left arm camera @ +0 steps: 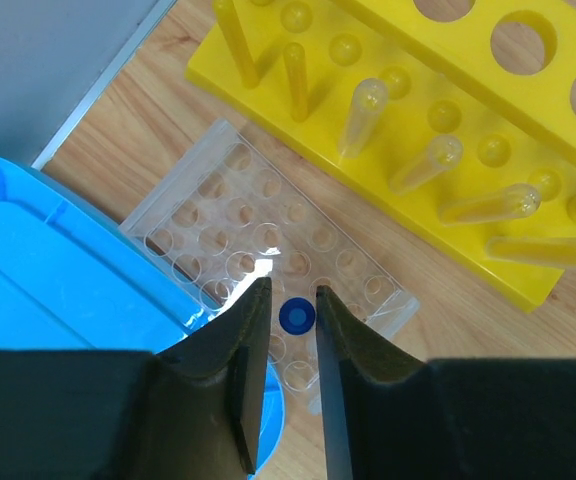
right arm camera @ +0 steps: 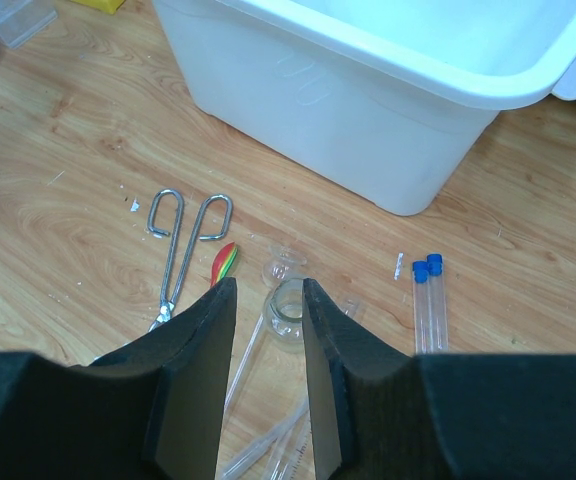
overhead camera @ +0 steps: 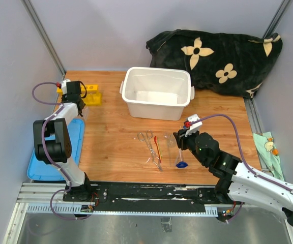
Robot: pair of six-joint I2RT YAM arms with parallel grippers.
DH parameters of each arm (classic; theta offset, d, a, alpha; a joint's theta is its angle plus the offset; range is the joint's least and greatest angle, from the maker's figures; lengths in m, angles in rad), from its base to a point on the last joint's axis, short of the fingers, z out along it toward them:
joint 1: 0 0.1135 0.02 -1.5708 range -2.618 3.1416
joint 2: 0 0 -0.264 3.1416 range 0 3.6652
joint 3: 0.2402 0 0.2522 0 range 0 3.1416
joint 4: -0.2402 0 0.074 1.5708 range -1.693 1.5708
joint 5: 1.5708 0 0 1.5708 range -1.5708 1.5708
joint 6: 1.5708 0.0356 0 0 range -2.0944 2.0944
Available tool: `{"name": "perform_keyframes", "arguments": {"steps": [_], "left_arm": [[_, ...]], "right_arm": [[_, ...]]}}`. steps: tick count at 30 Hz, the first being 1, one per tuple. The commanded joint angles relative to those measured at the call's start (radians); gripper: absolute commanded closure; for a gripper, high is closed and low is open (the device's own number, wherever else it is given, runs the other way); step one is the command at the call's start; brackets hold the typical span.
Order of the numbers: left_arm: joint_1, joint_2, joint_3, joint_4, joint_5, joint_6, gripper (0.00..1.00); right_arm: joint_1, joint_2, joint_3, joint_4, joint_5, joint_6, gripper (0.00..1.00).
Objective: Organize the chemistry lab equipment
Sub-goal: Insert the test tube into the slot of the test tube rack.
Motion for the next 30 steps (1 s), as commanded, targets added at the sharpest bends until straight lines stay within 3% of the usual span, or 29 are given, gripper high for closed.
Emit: {"name": "perform_keyframes", "arguments": {"steps": [1,3,8,11,21,26,30], "left_arm": [[-0.005,0.003,0.034,-0.006,-0.031,-0.010,0.67],[-0.005,-0.003,0.038,-0.010,-0.030,-0.014,0.64],[-0.006,-0.033,0.042,-0.021,-0.034,-0.029,0.44],[-0.005,-0.063,0.052,-0.037,-0.032,-0.037,0.40],[-0.006,-0.253,0.070,-0.108,0.055,-0.086,0.35],[-0.010,-0.374,0.021,-0.138,0.240,-0.138,0.37],[-0.053,-0.483,-0.039,-0.157,0.398,-0.155,0.39]], "right_arm": [[-0.020,-0.016,-0.017,0.010,-0.002,0.016,0.66],[-0.020,-0.017,-0.019,0.010,-0.003,0.017,0.66],[-0.021,-0.013,-0.019,0.009,-0.008,0.019,0.66],[-0.021,-0.014,-0.017,0.008,-0.010,0.020,0.66],[-0.022,-0.010,0.015,-0.034,0.008,-0.002,0.66],[-0.053,0.022,0.079,-0.128,0.060,-0.010,0.63],[-0.188,0.101,0.181,-0.286,-0.009,0.036,0.59]]}}
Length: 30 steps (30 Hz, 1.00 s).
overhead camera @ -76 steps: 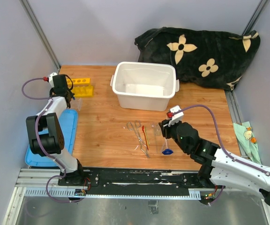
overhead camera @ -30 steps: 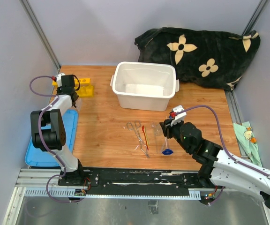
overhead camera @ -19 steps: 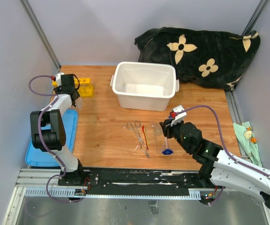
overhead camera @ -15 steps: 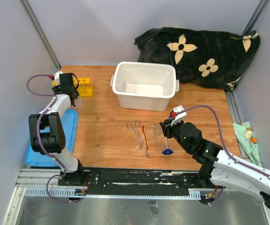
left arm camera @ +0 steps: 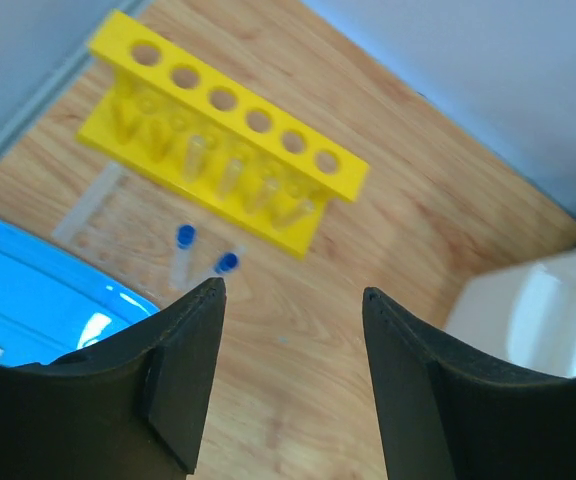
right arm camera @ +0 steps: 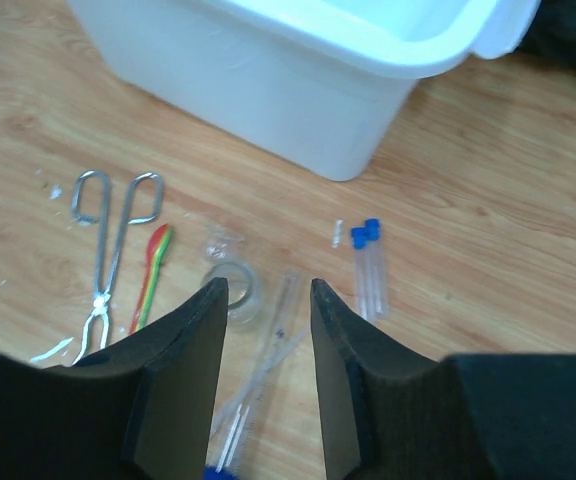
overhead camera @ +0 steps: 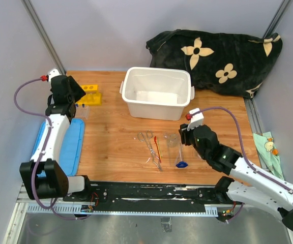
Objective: Organize the chemistry lab equipment
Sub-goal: Insert the test tube into the slot of the test tube rack, then pick up the test tube at the center of the board.
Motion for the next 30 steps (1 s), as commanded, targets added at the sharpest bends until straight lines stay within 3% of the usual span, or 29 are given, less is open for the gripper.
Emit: {"name": "perform_keyframes", "arguments": {"steps": [1,5,10,14,22,30], "left_arm": [[-0.064,-0.117,-0.073,-0.030,0.231,-0.037,0.39],[-0.186,-0.216,-0.145,-0.019,0.385,-0.029,0.39],[-0.354,-0.277,-0.185,-0.048,0.485,-0.019,0.40],[-0.421,-0.312,-0.215,-0.065,0.536,-0.023,0.41],[-0.444,-0.411,-0.233,-0.103,0.560,-0.007,0.41],[-0.444,-0.384,-0.232,-0.108,0.630,-0.005,0.42]], "right_arm": [[-0.178,0.078,0.139,-0.178,-0.065,0.044,0.59],[-0.324,0.197,0.219,-0.249,-0.198,0.050,0.58],[-0.401,0.363,0.300,-0.301,-0.206,0.038,0.59],[-0.484,0.493,0.308,-0.299,-0.306,0.071,0.61],[-0.552,0.583,0.261,-0.250,-0.338,0.104,0.64],[-0.555,0.707,0.267,-0.212,-0.371,0.091,0.66]]}}
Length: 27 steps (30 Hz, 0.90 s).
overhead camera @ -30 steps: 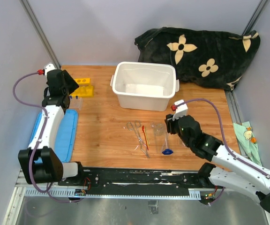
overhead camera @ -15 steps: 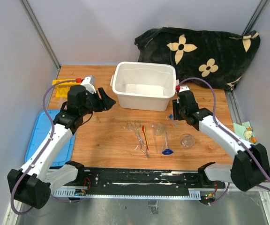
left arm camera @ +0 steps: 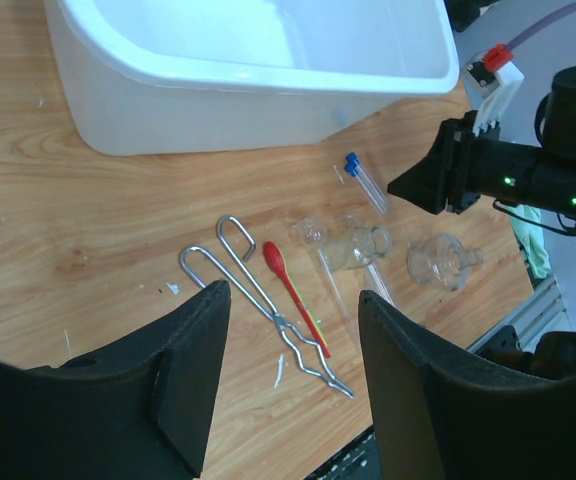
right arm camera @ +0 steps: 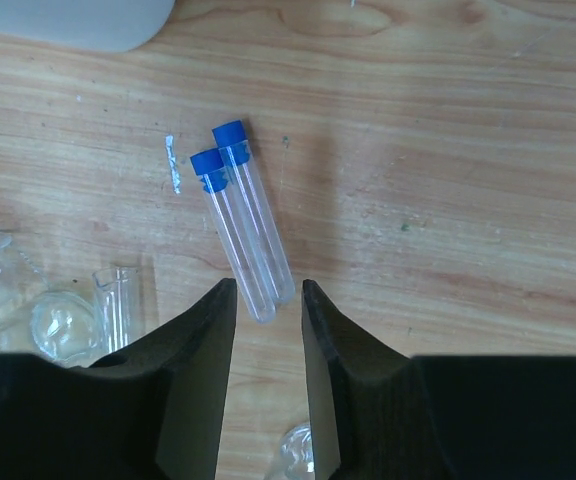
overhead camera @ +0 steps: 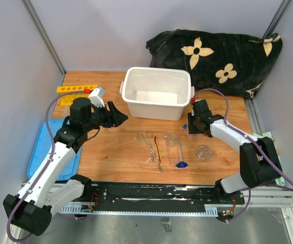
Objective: Organize the chemistry lab equipment
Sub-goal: Pick up the test tube at the center of the board.
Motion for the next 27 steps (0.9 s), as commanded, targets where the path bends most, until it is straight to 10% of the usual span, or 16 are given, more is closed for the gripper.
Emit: {"name": "perform_keyframes", "arguments": {"steps": [1,27], "left_arm": [[-0.008,0.016,0.001,-0.006,0.065,0.016,0.42],[-0.008,0.030,-0.010,-0.004,0.074,0.004,0.42]], "right_arm": [[-0.015,0.078,-0.001,0.017,-0.030,0.003,0.67],[-0.041,0.058,-0.029,0.059,-0.014,0.008,0.68]]}}
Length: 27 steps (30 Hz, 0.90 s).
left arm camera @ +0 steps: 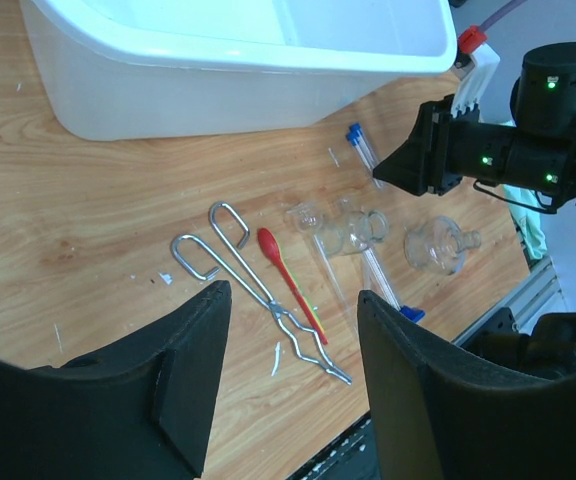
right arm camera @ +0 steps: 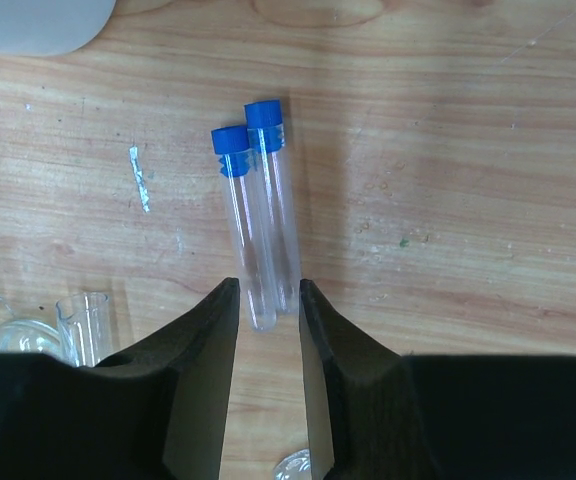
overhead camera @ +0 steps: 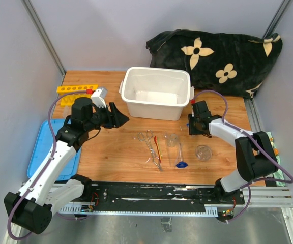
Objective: Organize the chemistry lab equipment
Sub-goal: Pick up the test tube at the center of the board.
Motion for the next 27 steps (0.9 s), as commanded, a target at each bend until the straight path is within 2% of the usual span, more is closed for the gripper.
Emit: {"name": "perform_keyframes", "arguments": {"steps": [1,6,27], "left_arm": [[-0.007,0.005,-0.011,0.012,0.028,-0.008,0.42],[-0.007,0.008,-0.020,0.024,0.036,-0.013,0.42],[-0.008,0.002,-0.038,0.028,0.041,-0.015,0.42]], "right_arm": [[-0.018,-0.057,-0.019,-0.001,0.002,0.002,0.68],[-0.020,-0.082,-0.017,-0.015,0.053,0.001,0.68],[-0.045,0.020,-0.005,0.042,0.034,-0.004,0.69]]}}
